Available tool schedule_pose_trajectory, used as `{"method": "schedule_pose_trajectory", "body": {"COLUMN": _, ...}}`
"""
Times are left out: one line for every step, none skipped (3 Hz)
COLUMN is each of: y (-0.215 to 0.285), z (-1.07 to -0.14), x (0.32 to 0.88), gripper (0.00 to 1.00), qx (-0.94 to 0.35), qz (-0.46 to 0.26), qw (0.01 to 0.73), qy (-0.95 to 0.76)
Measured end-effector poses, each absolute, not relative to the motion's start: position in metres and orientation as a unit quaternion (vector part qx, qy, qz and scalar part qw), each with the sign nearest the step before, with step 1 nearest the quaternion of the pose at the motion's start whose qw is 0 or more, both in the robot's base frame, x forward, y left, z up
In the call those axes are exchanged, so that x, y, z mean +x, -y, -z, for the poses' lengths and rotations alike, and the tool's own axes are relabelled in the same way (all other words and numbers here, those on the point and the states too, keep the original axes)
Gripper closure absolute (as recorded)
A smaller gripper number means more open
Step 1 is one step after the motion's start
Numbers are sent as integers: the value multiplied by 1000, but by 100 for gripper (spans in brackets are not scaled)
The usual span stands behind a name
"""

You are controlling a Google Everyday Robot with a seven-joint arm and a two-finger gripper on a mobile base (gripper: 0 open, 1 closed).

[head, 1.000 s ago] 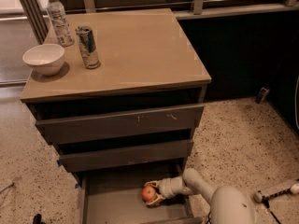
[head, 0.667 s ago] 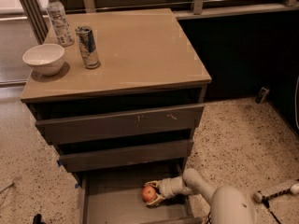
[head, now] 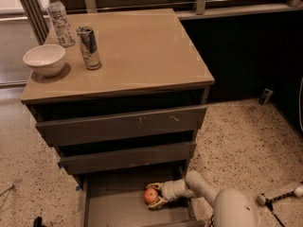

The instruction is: Place apple into bottom drawer

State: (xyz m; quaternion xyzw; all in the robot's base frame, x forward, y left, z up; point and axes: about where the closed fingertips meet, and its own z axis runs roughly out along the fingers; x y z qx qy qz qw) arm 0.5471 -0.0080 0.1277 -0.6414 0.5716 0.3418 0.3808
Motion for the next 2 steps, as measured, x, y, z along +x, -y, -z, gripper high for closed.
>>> {"method": "schedule_pose_trajectory", "body": {"y": 8, "z": -128, "x": 547, "gripper": 0, "qx": -641, "qz": -342, "qw": 381, "qy": -572}}
{"method": "schedule_pose_trajectory", "body": {"y": 8, "z": -128, "x": 547, "gripper": 0, "qx": -641, "qz": -342, "qw": 381, "qy": -572}}
